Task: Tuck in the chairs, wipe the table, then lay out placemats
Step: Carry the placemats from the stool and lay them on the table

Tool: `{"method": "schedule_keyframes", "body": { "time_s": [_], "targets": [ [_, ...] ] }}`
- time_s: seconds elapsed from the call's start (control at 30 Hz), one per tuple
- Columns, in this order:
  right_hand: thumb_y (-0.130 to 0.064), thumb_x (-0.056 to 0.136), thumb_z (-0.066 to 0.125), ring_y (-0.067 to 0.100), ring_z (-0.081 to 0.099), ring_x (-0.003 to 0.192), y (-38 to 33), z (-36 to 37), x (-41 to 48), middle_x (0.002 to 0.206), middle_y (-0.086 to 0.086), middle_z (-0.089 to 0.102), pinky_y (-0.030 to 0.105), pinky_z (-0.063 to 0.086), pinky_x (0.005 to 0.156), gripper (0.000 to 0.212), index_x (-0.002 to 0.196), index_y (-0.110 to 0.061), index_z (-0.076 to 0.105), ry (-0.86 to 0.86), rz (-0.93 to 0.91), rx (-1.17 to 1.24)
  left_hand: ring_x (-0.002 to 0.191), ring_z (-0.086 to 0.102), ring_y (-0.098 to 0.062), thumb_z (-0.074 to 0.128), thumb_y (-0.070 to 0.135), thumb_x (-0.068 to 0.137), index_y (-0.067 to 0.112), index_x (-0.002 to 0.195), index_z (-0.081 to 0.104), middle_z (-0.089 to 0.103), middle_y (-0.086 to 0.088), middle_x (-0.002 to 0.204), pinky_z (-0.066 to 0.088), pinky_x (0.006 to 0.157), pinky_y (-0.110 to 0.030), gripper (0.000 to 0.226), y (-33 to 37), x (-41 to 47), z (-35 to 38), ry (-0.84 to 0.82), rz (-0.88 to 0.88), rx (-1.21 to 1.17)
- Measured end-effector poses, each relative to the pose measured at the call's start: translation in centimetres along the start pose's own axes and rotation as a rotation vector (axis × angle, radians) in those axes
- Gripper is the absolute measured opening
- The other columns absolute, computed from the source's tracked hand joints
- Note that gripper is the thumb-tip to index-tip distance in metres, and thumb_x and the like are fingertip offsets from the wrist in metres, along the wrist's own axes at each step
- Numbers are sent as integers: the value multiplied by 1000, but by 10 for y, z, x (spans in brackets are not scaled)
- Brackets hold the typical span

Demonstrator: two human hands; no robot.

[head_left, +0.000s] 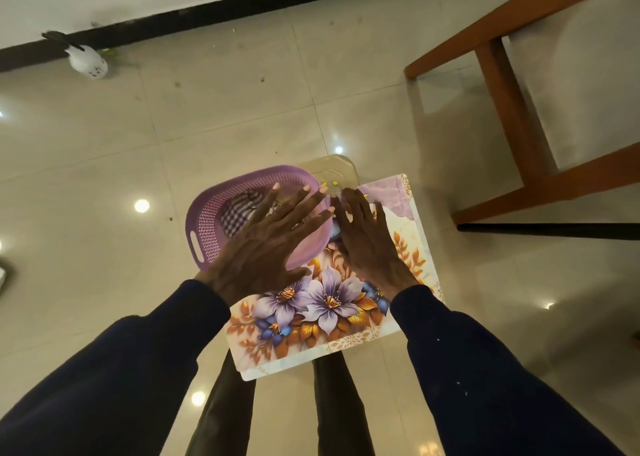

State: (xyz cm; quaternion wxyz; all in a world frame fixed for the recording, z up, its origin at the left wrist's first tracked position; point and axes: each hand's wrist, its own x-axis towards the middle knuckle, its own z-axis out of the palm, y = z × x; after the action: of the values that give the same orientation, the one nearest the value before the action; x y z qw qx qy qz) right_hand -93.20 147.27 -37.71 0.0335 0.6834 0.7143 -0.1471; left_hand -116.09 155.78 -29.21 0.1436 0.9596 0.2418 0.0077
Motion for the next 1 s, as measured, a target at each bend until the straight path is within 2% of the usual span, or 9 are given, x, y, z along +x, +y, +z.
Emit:
{"method": "schedule_keyframes", "body": {
  "time_s": [0.2,0.43,0.67,0.83,0.9,1.0],
  "targets": [
    [-44,94,78,41,25,161,-6,3,-6,174,19,25,65,30,125,95,168,-13,27,-76,43,-19,161,21,-39,83,57,81,22,166,22,23,-16,174,23,125,-68,111,-6,2,-1,-16,28,-6],
    [-34,87,88,41,32,158,-24,8,-45,170,21,32,66,36,121,102,166,-10,29,-75,89,-12,162,18,-37,89,48,77,19,168,26,17,-14,176,19,127,-67,114,-9,5,-7,-32,51,38],
    [-41,76,96,43,40,154,-26,9,-57,166,22,40,67,42,116,109,163,-9,38,-109,64,-23,163,13,-36,85,44,81,17,168,26,15,-14,176,17,127,-67,109,-1,4,-12,-49,-12,59],
    [-38,86,88,41,28,159,-21,-2,-58,171,22,28,67,35,121,105,167,-9,28,-164,15,-15,164,13,-35,81,45,84,13,167,29,17,-15,176,16,128,-66,103,37,-22,-6,77,-174,52],
    [-38,87,87,40,25,160,-18,-6,-61,173,21,24,67,33,122,106,167,-8,25,-187,-10,-19,162,18,-38,80,35,90,9,164,36,24,-17,174,18,128,-65,90,61,-46,-1,190,-287,6],
    [-33,85,88,40,27,159,-16,-10,-62,171,21,28,68,34,121,100,164,-6,32,-182,-26,-7,161,22,-39,68,26,102,5,160,41,30,-22,170,20,127,-66,67,100,-87,16,385,-485,-54]
  ]
}}
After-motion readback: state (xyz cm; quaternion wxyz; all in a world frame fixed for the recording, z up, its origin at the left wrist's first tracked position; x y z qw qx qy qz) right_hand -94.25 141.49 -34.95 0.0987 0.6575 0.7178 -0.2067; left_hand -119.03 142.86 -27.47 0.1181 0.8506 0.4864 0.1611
